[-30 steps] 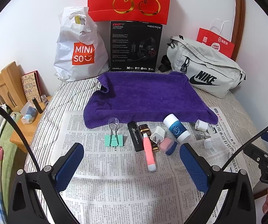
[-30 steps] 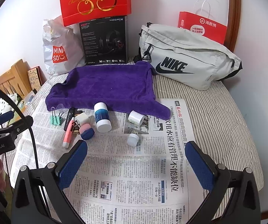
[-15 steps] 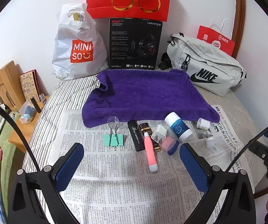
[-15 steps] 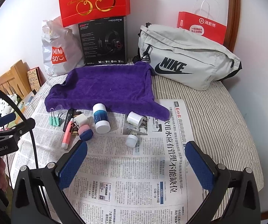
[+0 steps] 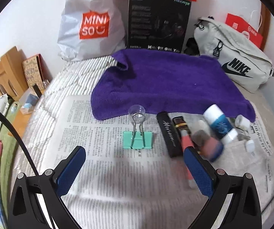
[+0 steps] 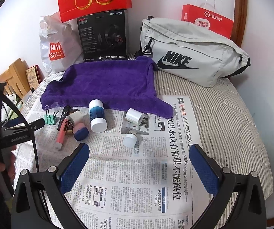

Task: Organize rigid objects
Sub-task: 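Lower the left gripper onto the green binder clip and close it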

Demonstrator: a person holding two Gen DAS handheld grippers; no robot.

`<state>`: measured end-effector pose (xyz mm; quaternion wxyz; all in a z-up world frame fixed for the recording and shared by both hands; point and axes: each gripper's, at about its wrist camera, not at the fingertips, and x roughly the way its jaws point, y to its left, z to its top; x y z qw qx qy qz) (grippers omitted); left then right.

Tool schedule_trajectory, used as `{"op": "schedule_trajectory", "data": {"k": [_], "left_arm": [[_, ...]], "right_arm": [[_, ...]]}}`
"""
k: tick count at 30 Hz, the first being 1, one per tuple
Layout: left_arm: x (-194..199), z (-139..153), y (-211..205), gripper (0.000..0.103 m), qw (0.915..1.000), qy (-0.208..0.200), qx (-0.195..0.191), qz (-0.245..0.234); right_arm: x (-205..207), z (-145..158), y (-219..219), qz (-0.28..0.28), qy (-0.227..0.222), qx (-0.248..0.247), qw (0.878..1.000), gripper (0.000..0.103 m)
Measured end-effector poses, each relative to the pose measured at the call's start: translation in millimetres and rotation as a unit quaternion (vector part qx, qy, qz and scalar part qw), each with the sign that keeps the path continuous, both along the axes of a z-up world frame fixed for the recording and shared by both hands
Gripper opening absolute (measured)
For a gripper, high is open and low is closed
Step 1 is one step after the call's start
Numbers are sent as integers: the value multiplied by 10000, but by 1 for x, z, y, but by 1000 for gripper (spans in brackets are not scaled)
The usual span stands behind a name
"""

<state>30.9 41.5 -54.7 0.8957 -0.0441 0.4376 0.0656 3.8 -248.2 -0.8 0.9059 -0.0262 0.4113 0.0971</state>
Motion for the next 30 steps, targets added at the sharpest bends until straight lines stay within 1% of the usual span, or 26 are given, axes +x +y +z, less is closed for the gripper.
{"op": "schedule_trajectory", "data": {"k": [5, 7, 9, 11, 12, 14, 16, 17, 20, 21, 22, 23, 30], "left_arm": [[19, -23, 9, 98, 9999, 152, 1, 9], [25, -30, 12, 90, 9998, 205, -8, -22], [29, -34, 13, 86, 9997, 231, -28, -38], [32, -37, 12, 84, 9998, 204, -31, -64], [34, -37, 11, 84, 9998, 178, 1, -95], [37, -38, 7, 79, 9997, 156, 92, -187], [38, -37, 5, 71, 9995, 133, 171, -237], [37, -37, 4, 69, 9994, 115, 186, -257], [34, -36, 2, 54, 9993, 27, 162, -332], [33, -35, 1, 47, 9992, -3, 174, -355], [32, -35, 0, 41, 9991, -24, 165, -396], [31, -35, -1, 40, 9989, -44, 159, -436], [27, -35, -5, 40, 9985, -86, 137, -520]], "right_arm": [[7, -8, -5, -3, 28, -15, 10000, 103], [11, -12, -8, -22, 76, 24, 10000, 103], [15, -16, -10, -58, 118, 34, 9999, 103], [19, -20, -11, -91, 178, 30, 9998, 103], [22, -22, -12, -101, 209, 23, 9997, 103], [27, -27, -12, -117, 257, -2, 9996, 103], [32, -31, -12, -131, 283, -11, 9995, 103], [34, -34, -13, -138, 309, 8, 9994, 103], [41, -38, -15, -144, 343, 75, 9993, 103], [42, -39, -15, -138, 343, 89, 9993, 103], [44, -40, -15, -130, 345, 103, 9993, 103], [47, -41, -15, -129, 349, 109, 9992, 103], [73, -49, -14, -138, 364, 261, 9989, 103]]}}
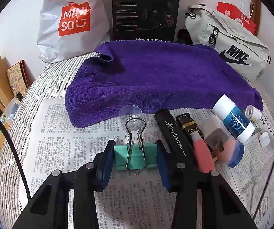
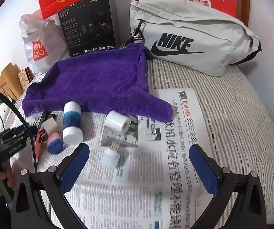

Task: Organize rigid objects
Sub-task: 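Lower the left gripper onto the green binder clip and close it, then close the right gripper on the white cylinder while the left gripper lifts the clip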

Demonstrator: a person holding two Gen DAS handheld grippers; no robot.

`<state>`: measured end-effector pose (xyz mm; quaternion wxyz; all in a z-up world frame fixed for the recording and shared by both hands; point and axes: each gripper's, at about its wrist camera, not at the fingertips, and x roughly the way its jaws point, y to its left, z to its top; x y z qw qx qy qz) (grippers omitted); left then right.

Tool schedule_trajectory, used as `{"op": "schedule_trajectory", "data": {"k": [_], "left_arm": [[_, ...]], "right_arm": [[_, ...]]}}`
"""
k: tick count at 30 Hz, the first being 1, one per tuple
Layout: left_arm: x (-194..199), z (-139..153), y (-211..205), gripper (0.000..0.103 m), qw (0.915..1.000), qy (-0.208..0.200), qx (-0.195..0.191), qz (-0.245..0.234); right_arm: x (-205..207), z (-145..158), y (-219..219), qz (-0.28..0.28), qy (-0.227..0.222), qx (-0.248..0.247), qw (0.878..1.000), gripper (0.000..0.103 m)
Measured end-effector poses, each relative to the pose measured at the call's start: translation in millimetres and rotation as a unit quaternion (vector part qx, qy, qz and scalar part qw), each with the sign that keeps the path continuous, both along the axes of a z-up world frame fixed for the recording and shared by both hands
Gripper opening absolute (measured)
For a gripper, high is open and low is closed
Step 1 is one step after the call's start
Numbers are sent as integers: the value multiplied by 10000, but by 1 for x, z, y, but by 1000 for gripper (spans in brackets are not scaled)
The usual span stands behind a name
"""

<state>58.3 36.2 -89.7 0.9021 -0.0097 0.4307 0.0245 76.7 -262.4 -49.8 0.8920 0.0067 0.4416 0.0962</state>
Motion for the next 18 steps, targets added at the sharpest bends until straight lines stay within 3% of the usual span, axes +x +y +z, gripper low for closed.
{"op": "schedule_trajectory", "data": {"k": [5, 15, 17, 18], "left_arm": [[-1, 0, -2, 40, 10000, -1, 49, 3], [-10, 2, 0, 40, 10000, 72, -29, 10], [-12, 3, 2, 40, 9999, 77, -154, -14], [-13, 4, 3, 40, 9996, 92, -258, -41]], "right_arm": [[24, -7, 10, -1, 11, 149, 9999, 100], [56, -24, 40, 39, 149, 1, 9999, 82], [60, -29, 44, 73, 211, -98, 9997, 73], [61, -31, 46, 114, 252, -137, 9995, 61]]}}
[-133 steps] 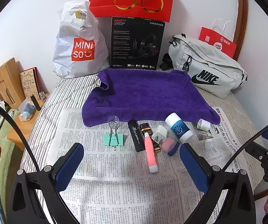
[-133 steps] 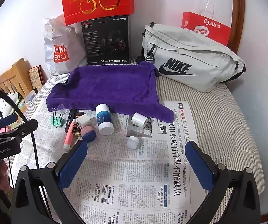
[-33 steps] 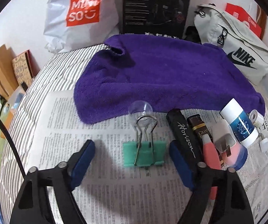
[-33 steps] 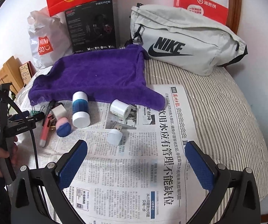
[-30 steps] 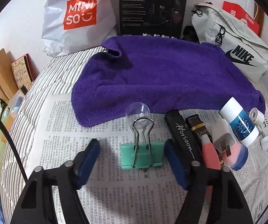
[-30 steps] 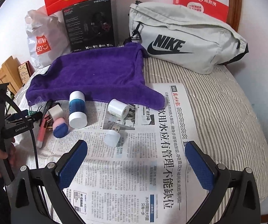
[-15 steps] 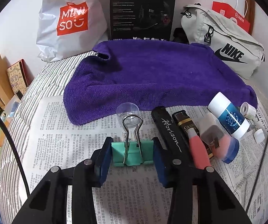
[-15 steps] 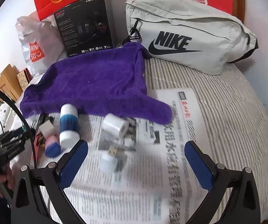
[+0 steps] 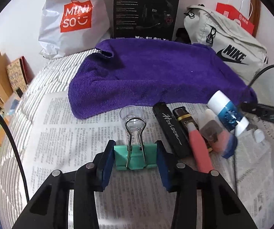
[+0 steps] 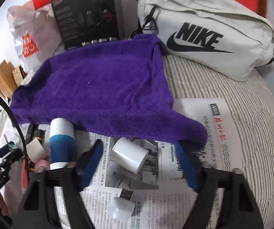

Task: Organize rigid objects
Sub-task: 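Close the right gripper on the white cylinder while the left gripper lifts the clip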

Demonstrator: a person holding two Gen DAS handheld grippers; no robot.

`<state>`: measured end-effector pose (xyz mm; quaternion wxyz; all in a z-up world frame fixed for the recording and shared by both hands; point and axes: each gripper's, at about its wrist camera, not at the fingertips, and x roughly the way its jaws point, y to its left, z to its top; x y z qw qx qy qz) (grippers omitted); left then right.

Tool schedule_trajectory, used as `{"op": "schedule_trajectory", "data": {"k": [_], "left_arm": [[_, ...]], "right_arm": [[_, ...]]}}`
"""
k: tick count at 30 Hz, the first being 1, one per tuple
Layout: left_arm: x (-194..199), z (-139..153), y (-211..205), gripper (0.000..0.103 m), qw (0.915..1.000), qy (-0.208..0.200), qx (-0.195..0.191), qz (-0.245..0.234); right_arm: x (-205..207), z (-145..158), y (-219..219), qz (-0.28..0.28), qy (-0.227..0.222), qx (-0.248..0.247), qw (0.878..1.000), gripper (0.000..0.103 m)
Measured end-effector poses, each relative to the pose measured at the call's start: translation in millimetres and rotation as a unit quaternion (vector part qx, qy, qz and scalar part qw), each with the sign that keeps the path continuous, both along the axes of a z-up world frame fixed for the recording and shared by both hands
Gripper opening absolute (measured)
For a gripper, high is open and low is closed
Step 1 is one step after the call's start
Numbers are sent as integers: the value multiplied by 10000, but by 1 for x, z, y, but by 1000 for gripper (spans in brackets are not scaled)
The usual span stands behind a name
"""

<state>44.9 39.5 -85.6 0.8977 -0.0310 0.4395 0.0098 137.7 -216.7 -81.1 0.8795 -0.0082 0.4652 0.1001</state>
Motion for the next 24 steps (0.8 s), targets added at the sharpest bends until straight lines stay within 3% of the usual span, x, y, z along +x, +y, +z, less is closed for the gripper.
{"op": "schedule_trajectory", "data": {"k": [1, 3, 24], "left_arm": [[-1, 0, 1, 40, 10000, 8, -65, -14], [-4, 3, 2, 40, 9999, -12, -125, -24], [-22, 25, -1, 40, 9998, -51, -166, -64]], "right_arm": [[1, -2, 1, 30, 53, -25, 10000, 50], [1, -5, 0, 94, 137, 28, 9999, 41], [-31, -2, -20, 275, 213, 48, 9994, 41]]}}
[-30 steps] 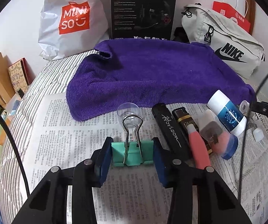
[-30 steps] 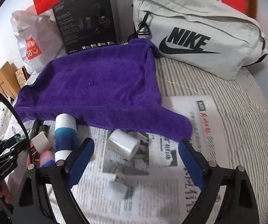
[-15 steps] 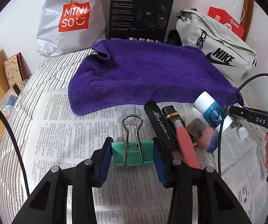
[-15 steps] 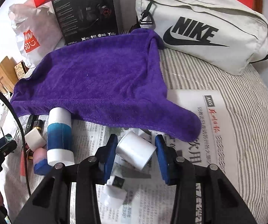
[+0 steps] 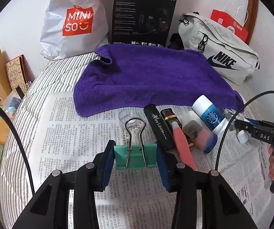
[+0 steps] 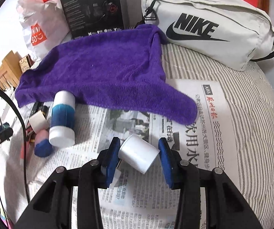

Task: Organize rigid objects
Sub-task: 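Close the right gripper on the white cylinder while the left gripper lifts the clip, then carry the clip and the white cylinder over the purple towel with both grippers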

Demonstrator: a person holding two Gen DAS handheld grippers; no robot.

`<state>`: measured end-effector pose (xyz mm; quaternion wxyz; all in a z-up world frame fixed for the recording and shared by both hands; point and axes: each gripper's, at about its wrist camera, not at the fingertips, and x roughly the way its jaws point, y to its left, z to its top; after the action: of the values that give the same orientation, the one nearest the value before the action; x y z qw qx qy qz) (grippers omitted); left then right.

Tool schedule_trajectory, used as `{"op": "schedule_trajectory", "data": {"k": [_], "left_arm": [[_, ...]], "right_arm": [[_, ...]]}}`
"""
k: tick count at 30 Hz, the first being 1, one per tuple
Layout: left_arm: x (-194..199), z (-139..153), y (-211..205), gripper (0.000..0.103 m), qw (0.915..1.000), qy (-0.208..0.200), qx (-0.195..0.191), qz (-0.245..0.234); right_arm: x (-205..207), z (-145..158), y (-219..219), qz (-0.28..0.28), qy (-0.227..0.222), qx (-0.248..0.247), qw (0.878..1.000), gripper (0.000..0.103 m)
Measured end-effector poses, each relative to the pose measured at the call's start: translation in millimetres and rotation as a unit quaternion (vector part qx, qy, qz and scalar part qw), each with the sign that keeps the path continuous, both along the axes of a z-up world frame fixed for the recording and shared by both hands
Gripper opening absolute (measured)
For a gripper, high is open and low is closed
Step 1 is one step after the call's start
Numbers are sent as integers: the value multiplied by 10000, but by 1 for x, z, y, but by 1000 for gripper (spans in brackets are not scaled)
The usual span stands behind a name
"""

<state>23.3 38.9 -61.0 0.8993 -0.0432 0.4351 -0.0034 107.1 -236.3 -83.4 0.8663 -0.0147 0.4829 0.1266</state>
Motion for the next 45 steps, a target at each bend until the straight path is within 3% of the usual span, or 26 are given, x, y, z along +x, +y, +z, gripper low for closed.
{"op": "schedule_trajectory", "data": {"k": [21, 45], "left_arm": [[11, 33, 9, 40, 9998, -154, -105, 19], [87, 63, 13, 40, 9995, -224, -141, -145]], "right_arm": [[2, 26, 10, 260, -63, 16, 9996, 41], [65, 69, 29, 497, -296, 143, 9982, 41]]}}
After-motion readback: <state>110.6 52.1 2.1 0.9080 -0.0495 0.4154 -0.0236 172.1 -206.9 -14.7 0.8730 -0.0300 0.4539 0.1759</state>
